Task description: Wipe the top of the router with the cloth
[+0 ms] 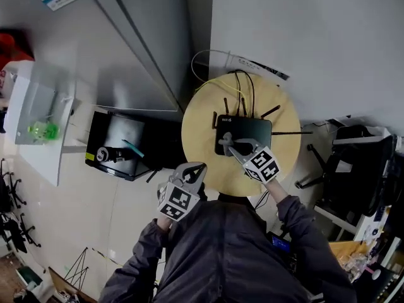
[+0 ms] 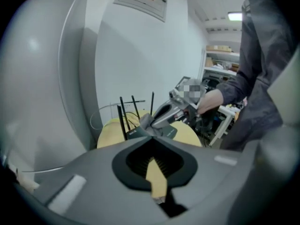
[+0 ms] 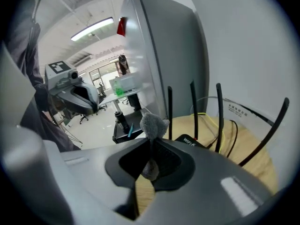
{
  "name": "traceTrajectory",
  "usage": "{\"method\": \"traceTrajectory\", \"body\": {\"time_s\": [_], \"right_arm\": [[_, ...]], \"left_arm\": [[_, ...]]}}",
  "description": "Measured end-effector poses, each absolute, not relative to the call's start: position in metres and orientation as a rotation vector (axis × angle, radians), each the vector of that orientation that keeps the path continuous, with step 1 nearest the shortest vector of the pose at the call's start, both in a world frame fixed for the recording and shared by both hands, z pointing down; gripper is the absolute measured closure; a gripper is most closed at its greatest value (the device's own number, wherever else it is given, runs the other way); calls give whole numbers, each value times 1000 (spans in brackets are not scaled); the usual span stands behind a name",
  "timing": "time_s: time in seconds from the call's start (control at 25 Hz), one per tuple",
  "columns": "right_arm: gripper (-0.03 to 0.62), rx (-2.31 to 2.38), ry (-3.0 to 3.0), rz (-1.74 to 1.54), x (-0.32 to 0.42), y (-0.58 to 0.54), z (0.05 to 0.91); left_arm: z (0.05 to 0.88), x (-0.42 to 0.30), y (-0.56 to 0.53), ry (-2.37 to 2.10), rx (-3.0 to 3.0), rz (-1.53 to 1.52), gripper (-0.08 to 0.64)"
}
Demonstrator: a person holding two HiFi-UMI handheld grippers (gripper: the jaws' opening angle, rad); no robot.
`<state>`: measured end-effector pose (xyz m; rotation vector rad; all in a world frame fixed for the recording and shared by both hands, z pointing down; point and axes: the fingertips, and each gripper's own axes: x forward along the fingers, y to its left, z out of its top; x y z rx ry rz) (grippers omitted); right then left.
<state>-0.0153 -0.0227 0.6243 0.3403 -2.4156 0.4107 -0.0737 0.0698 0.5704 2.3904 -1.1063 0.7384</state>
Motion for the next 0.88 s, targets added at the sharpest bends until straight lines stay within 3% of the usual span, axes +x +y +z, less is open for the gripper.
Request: {"method": "traceTrajectory", "body": {"time_s": [0.4,0.88], "right_arm": [[565,464,-2091,382,-46,-109,707],[566,396,-1937,253,-53,-127,736]], "left_arm": [[582,-114,73,-923,2475,750,558],[595,-125,67,-831,2496,740,558]]}}
